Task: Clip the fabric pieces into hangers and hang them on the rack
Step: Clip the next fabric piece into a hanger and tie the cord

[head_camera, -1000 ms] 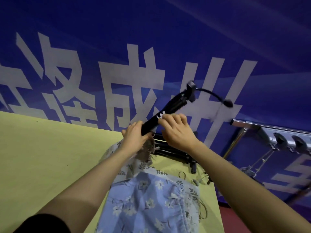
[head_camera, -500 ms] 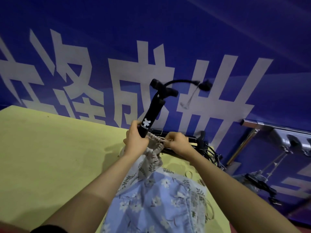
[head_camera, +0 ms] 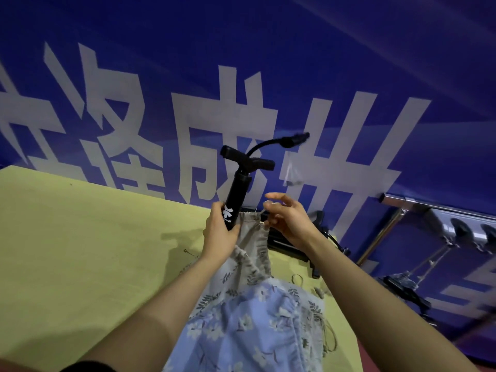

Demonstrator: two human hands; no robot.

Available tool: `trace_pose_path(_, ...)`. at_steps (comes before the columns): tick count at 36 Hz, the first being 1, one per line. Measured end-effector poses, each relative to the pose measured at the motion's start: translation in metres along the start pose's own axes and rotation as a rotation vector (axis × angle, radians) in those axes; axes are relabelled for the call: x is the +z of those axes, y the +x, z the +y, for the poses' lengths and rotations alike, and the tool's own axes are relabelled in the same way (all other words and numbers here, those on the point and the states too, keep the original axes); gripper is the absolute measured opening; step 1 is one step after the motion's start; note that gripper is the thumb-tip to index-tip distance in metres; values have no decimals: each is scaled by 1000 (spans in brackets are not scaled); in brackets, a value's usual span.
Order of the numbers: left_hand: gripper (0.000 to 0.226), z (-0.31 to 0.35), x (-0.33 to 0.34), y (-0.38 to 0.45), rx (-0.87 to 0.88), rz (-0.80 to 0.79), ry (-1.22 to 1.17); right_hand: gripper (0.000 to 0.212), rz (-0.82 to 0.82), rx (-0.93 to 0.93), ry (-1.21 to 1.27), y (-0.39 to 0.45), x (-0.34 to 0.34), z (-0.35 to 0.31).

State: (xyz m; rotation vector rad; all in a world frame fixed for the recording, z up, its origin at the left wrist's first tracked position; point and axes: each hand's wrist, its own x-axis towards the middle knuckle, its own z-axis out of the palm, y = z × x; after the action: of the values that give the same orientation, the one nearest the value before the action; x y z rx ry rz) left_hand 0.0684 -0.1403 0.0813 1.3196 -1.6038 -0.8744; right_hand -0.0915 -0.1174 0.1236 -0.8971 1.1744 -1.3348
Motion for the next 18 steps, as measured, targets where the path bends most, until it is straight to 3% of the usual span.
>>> trace_pose_path(3, 43, 0, 2, -1, 9, -15, -7, 22, 77, -41, -54, 2, 10, -3)
trace_pose_path(5, 42, -2, 5, -2, 13, -39, 3, 4, 146, -1, 61, 5, 15, -6)
trace_pose_path(7, 40, -4, 6, -5, 7, -55, -6, 27, 229, 63, 197, 9, 17, -7)
trace_pose_path(10, 40, -4, 5, -8, 4, -85, -41, 24, 278, 80, 361, 11, 15, -4)
trace_pose_path(13, 40, -2, 0, -8, 1, -145, -71, 13, 265, 50, 392, 11, 11, 0)
trace_pose_path(18, 37, -6, -7, -3, -10, -176, -49, 13, 196, -22, 284, 11, 7, 1)
